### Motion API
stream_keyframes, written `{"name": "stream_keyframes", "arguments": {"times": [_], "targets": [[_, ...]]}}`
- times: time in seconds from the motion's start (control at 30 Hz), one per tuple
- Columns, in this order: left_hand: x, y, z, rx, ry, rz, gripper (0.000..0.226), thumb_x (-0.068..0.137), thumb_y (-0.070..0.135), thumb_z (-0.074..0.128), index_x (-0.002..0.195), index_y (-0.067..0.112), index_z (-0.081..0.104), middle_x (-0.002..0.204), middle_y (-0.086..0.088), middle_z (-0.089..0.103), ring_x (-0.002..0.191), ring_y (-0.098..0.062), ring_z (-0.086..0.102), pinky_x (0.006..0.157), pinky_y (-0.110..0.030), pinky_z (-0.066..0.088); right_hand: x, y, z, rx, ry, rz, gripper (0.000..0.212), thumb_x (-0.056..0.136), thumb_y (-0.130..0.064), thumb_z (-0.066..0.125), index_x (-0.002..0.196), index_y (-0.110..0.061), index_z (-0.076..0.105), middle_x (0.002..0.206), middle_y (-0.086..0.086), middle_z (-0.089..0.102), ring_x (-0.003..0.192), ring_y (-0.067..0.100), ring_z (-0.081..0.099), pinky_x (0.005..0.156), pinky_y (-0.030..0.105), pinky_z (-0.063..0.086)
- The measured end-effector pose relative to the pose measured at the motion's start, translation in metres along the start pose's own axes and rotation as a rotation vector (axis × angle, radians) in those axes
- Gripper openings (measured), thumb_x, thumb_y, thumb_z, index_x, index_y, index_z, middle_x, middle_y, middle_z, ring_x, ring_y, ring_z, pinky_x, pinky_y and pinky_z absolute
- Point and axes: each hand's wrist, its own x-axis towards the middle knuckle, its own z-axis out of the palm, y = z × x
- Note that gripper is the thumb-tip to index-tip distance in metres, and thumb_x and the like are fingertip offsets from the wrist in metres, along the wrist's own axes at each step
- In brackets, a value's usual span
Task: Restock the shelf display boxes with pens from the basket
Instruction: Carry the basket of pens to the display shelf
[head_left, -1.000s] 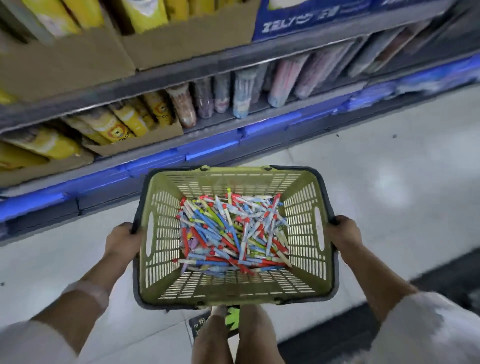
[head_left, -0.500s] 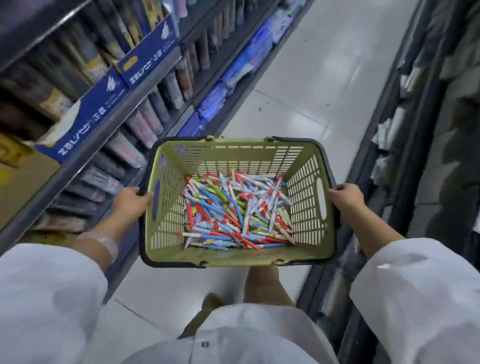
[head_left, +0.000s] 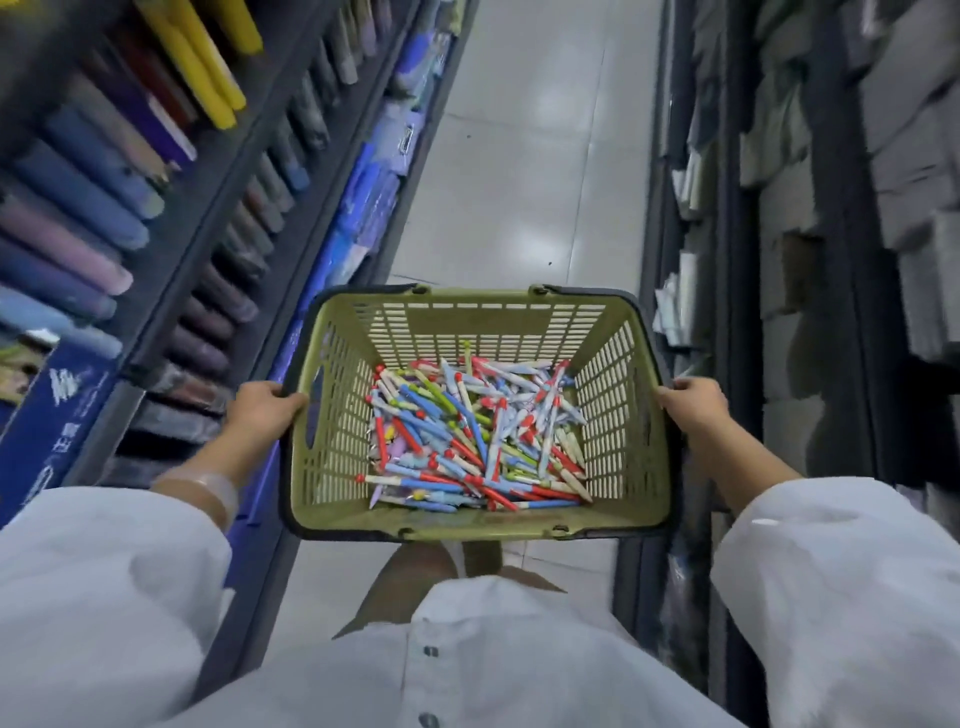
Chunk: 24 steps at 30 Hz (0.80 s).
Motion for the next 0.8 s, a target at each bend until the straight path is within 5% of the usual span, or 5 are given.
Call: {"name": "stream_keyframes", "arguments": {"times": [0.27,0.37,0.57,0.7,0.8], "targets": [[0.187,0.168,-0.021,-0.034,0.018,0.103,0.030,0.082,0.015,0.064,0.056,0.009,0.052,0.064,-0.015,0.056,0.071,-0.030,0.056,0.054,-0.033,0.033,0.149,-0.139,-0.007,0.088,0.073,0.065,0.015,0.087,-0.021,0.061,0.086,-0.007,0.061,0.080,0.009,0.059,0.058,0.012,0.049,0.047,0.021,0.033],[0.262,0.233,-0.028,-0.022,-0.041,0.134,0.019,0.083,0.013,0.064,0.069,0.000,0.061,0.076,-0.024,0.061,0.079,-0.035,0.060,0.066,-0.039,0.042,0.198,-0.186,-0.002,0.163,0.098,0.137,0.013,0.089,-0.020,0.059,0.085,-0.008,0.058,0.075,0.007,0.056,0.059,0.014,0.048,0.049,0.023,0.033],[0.379,0.357,-0.044,-0.027,-0.082,0.208,0.008,0.082,0.007,0.063,0.086,0.000,0.067,0.078,-0.014,0.061,0.073,-0.021,0.053,0.063,-0.029,0.039,0.296,-0.283,-0.023,0.332,0.098,0.207,0.015,0.088,-0.020,0.061,0.077,-0.012,0.054,0.072,0.004,0.051,0.062,0.016,0.048,0.054,0.026,0.037],[0.456,0.448,-0.037,-0.014,-0.103,0.224,0.018,0.084,0.009,0.063,0.096,-0.005,0.067,0.083,-0.013,0.062,0.078,-0.022,0.055,0.070,-0.029,0.040,0.393,-0.340,-0.040,0.399,0.139,0.238,0.032,0.085,-0.023,0.064,0.112,-0.006,0.061,0.098,0.012,0.060,0.089,0.026,0.058,0.077,0.032,0.046],[0.510,0.516,-0.025,0.017,-0.097,0.207,0.019,0.085,0.010,0.062,0.094,-0.006,0.067,0.078,-0.015,0.062,0.068,-0.019,0.055,0.061,-0.026,0.039,0.473,-0.385,-0.055,0.379,0.117,0.231,0.028,0.086,-0.024,0.063,0.108,-0.007,0.059,0.104,0.016,0.060,0.084,0.026,0.058,0.077,0.031,0.045]]}}
